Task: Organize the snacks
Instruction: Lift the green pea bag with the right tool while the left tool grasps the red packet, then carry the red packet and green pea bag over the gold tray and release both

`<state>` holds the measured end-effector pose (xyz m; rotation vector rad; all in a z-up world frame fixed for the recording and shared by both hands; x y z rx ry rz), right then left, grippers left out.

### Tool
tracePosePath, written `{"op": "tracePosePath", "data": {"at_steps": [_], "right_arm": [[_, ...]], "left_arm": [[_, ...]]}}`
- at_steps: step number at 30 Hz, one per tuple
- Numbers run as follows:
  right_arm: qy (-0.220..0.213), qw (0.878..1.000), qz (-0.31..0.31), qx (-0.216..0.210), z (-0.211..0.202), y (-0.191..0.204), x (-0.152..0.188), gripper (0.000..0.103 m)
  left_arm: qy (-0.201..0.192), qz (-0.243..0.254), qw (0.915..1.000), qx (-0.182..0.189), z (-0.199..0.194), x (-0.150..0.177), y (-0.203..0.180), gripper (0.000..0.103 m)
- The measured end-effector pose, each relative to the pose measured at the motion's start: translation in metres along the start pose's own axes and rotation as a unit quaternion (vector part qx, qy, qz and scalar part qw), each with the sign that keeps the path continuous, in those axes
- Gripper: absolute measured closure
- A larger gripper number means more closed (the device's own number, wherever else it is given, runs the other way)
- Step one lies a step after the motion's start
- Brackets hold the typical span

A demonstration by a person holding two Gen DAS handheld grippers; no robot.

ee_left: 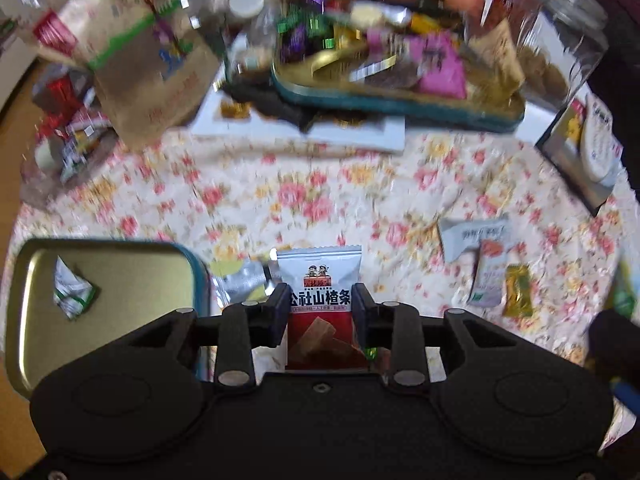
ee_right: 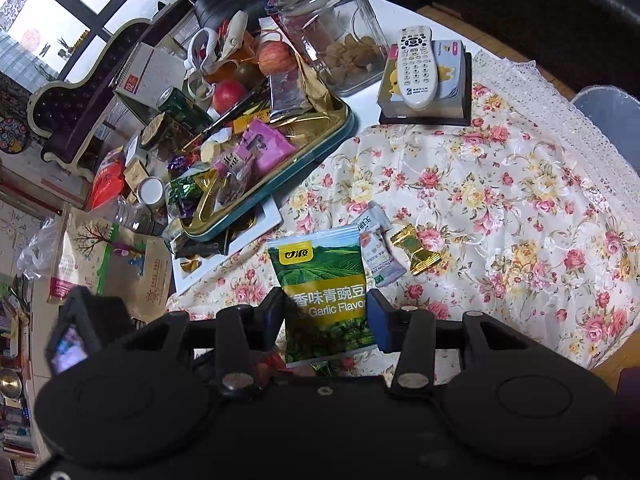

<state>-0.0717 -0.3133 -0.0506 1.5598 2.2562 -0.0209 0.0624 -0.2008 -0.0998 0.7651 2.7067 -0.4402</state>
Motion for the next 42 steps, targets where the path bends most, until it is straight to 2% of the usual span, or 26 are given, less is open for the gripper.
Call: {"op": "tracePosePath", "data": {"at_steps": [9, 15, 19, 25, 32, 37, 42], "right_arm": [[-0.001, 1.0, -0.017, -0.008, -0.005, 0.012, 0.009, 0.056], [-0.007, 0.999, -0.037, -0.006, -0.006, 0.024, 0.017, 0.056], [0.003, 0.999, -0.039, -0.002, 0.0, 0.03, 0.022, 0.056], [0.005, 0.998, -0.054, 0.012, 0.009, 0.047, 0.031, 0.056], [0.012, 0.997, -0.08, 0.019, 0.021, 0.078, 0.045, 0.056], [0.012, 0.994, -0.108, 0.018, 0.027, 0.109, 0.062, 0.056], [0.015, 0.99, -0.143, 0.011, 0.031, 0.139, 0.082, 0.056]], "left_arm": [[-0.064, 0.022, 0.9977, -0.004, -0.079, -0.035, -0.003, 0.062], [-0.067, 0.043, 0.9968, -0.012, -0.106, -0.033, 0.017, 0.062], [-0.067, 0.034, 0.9969, -0.024, -0.115, -0.029, 0.047, 0.061], [-0.079, -0.009, 0.9957, -0.048, -0.129, -0.024, 0.11, 0.061], [-0.056, -0.068, 0.9941, -0.063, -0.136, -0.005, 0.182, 0.061], [-0.043, -0.103, 0.9926, -0.048, -0.141, 0.015, 0.22, 0.061], [-0.05, -0.128, 0.9891, -0.052, -0.15, 0.026, 0.252, 0.061]]}}
Point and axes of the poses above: each gripper's, at about its wrist camera, not at the fingertips, and z roughly the way its jaws point, y to its left, x to its underside, the point moved 9 cm from there along z, roughly the way its jaws point, and after that the axes turned 15 degrees about x, right-handed, at the moved point
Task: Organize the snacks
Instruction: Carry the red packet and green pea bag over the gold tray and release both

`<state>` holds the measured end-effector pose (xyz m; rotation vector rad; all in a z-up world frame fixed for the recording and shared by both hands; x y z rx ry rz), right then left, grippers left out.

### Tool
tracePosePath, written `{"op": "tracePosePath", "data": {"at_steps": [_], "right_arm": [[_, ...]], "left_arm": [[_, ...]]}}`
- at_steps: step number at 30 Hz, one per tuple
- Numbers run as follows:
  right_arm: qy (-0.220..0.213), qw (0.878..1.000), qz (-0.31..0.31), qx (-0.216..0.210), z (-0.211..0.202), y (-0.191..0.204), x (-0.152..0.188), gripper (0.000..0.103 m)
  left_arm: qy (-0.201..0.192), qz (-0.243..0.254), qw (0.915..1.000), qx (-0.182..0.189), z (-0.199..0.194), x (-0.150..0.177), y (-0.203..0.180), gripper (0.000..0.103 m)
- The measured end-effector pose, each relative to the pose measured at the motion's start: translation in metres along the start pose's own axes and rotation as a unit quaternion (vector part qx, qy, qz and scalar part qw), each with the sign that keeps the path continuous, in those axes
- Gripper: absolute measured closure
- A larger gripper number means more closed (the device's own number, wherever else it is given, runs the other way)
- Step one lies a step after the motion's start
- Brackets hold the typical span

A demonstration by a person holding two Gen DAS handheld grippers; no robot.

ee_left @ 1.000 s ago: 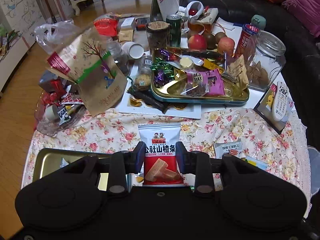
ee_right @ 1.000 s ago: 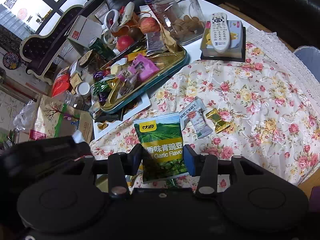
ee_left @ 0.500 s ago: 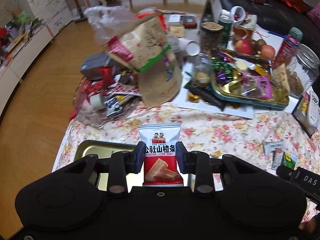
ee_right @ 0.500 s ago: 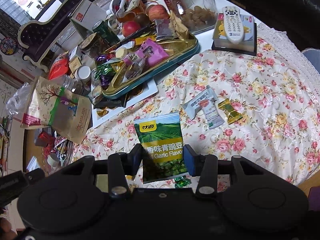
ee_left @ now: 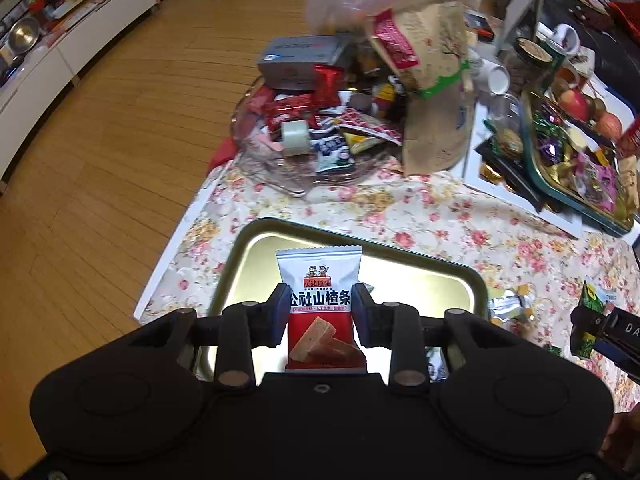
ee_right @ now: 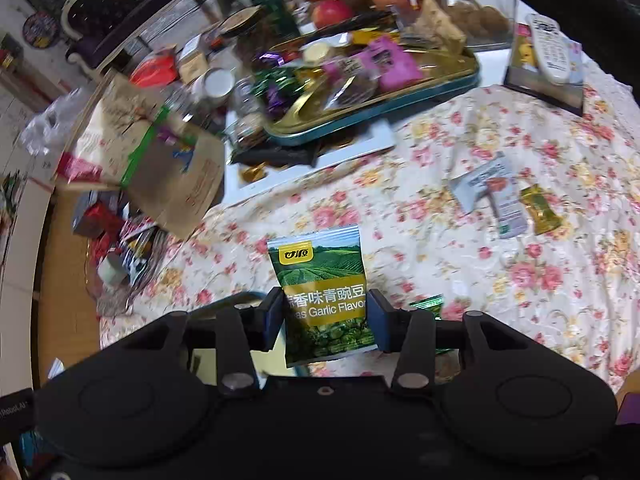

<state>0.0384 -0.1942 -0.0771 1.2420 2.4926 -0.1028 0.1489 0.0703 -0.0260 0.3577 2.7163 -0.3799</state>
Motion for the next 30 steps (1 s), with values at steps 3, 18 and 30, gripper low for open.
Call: {"op": "tracePosePath", "data": {"at_steps": [3, 18, 30], "right_arm": [[0.002, 1.0, -0.025, -0.016, 0.001, 0.021, 0.008, 0.056], [0.003, 0.991, -0.103, -0.082, -0.01, 0.083, 0.039, 0.056], [0.011, 0.978, -0.17, -0.12, -0.02, 0.103, 0.066, 0.053]], "left_arm": [[-0.002, -0.014, 0.9999, 0.002, -0.002, 0.001, 0.016, 0.062], [0.012, -0.024, 0.9996, 0.007, 0.004, 0.006, 0.033, 0.069], [0.04, -0.015, 0.999, 0.012, 0.015, 0.014, 0.023, 0.069]]}}
Point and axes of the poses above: each gripper's, at about its wrist camera, not at the fingertips, and z roughly the way its jaws point, y to its left, x to its underside, the point moved 9 cm from there along z, roughly the way its jaws point, and after that the axes turned 15 degrees about x, right-handed, at the moved point
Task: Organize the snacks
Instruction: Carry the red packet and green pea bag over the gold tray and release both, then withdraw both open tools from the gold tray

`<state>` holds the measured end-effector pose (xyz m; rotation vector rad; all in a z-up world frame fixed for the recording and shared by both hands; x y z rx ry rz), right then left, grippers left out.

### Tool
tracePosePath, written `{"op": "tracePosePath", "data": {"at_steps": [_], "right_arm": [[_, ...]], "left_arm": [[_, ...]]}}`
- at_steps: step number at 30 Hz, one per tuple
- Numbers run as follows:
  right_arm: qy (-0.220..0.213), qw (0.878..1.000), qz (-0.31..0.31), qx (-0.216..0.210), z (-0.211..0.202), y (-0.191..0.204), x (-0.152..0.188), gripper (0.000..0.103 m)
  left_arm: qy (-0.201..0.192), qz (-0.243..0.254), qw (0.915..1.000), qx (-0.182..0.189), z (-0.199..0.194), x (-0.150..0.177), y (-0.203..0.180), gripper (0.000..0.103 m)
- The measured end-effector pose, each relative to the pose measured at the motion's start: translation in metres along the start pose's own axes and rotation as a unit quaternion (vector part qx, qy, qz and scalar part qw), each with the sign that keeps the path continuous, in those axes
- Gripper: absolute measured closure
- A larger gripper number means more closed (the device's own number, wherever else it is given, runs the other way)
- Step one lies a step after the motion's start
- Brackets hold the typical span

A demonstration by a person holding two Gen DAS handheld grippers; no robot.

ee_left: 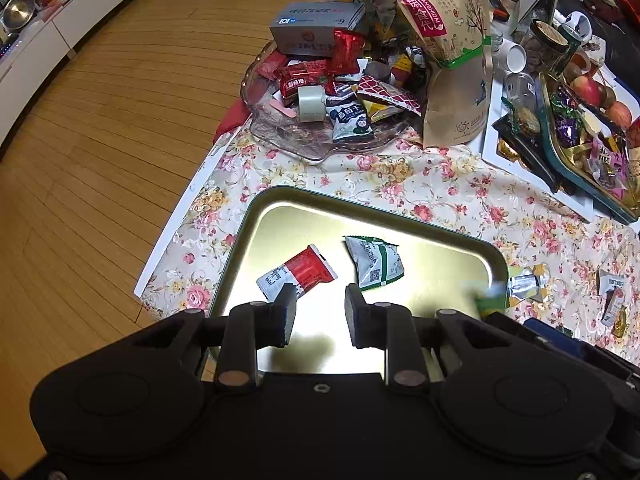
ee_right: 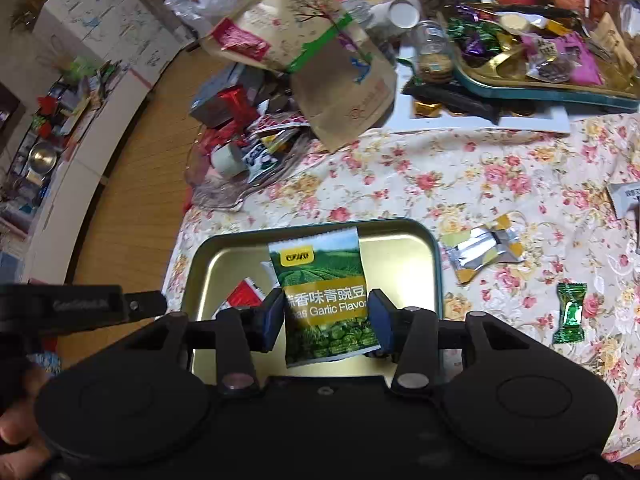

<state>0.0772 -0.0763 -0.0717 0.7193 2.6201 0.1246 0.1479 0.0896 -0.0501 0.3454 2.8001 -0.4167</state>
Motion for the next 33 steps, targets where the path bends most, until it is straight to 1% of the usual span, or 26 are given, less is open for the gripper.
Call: {"op": "tracePosePath", "data": {"at_steps": [3, 5, 8, 12, 15, 33], "right_arm": [[0.009, 1.0, -0.005, -0.017, -0.002, 0.005, 0.002, 0.053], [0.012, 1.0, 0.002, -0.018, -0.001, 0.004, 0.001, 0.051], [0.018, 1.0, 0.012, -0.002, 0.003, -0.002, -0.001, 0.051], [0.025, 0.999, 0.025, 0.03, 0.009, -0.013, -0.001, 0.051], [0.031, 0.998, 0.032, 0.043, 0.012, -0.018, -0.001, 0.051], [0.038, 0.998, 0.027, 0.053, 0.014, -0.02, 0.0, 0.051]], "left_arm": [[0.004, -0.001, 1.0, 0.004, 0.001, 0.001, -0.001, 0.069], [0.006, 0.0, 1.0, 0.007, 0.002, 0.002, -0.002, 0.069], [0.009, 0.006, 0.9999, 0.007, 0.003, 0.002, -0.005, 0.069], [0.013, 0.011, 0.9998, 0.01, 0.004, 0.003, -0.008, 0.069], [0.017, 0.011, 0.9997, 0.014, 0.005, 0.004, -0.01, 0.069], [0.03, 0.015, 0.9992, 0.022, 0.01, 0.009, -0.017, 0.069]]}}
Point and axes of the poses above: each gripper's, at about its wrist camera, not at the fingertips, and z roughly the way its jaws point, y to its left, x to its underside, the point moved 9 cm from there along z, roughly the way its jaws point, and after that the axes turned 15 degrees about x, right-handed, at the moved point
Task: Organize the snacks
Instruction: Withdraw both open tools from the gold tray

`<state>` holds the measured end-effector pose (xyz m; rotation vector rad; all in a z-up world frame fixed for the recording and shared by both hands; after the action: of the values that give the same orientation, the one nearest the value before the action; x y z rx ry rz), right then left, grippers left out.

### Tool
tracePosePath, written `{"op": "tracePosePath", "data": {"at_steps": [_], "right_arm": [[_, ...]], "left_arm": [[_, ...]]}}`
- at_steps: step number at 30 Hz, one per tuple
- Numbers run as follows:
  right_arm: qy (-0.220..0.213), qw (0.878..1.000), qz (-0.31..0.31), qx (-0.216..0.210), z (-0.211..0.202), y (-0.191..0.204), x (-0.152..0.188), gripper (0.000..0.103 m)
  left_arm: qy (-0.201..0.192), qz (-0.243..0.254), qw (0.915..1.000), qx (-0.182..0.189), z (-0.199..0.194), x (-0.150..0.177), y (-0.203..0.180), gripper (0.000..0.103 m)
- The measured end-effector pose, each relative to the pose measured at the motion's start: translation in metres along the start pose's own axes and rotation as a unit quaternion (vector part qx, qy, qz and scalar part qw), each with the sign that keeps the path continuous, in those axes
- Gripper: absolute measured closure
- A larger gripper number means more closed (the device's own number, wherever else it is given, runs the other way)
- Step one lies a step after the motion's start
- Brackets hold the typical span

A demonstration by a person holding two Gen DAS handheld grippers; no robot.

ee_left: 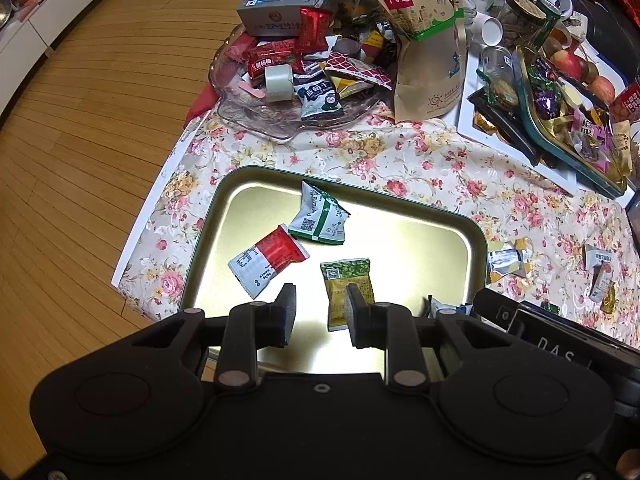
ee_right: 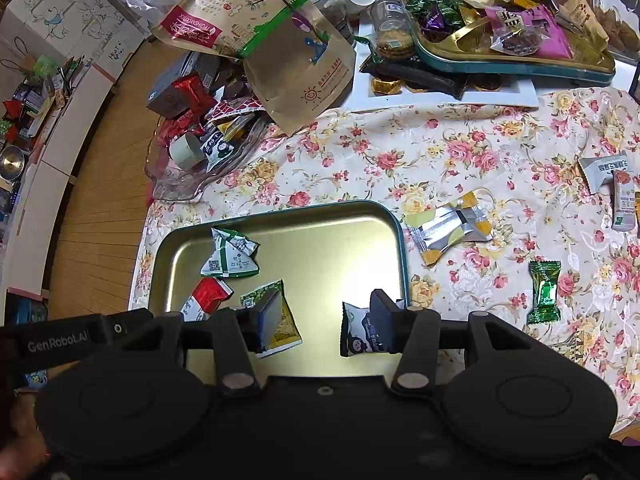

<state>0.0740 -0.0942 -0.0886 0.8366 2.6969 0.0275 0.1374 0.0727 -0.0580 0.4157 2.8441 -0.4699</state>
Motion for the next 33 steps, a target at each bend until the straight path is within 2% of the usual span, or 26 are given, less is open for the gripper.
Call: {"op": "tracePosePath", "data": {"at_steps": [17, 33], "right_arm": [[0.0, 1.0, 0.001, 0.013, 0.0, -0.011, 0.001, 0.051], [0.007, 0.998, 0.033, 0.058, 0.006, -0.081, 0.005, 0.051]], "left_arm": [[0.01, 0.012, 0.9999, 0.006, 0.005, 0.004, -0.017, 0.069], [0.023, 0.043, 0.9988, 0.011, 0.013, 0.011, -0.055, 0.069]]}}
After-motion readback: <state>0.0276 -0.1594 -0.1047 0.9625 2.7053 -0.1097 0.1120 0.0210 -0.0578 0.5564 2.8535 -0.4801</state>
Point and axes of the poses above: each gripper's, at about its wrist camera, not at the fingertips, and z roughly the way its jaws point, y to its left, x to its underside, the point moved 9 cm from there along z, roughly the way its jaws point, and after that the axes turned 15 degrees about x, right-handed, at the moved point
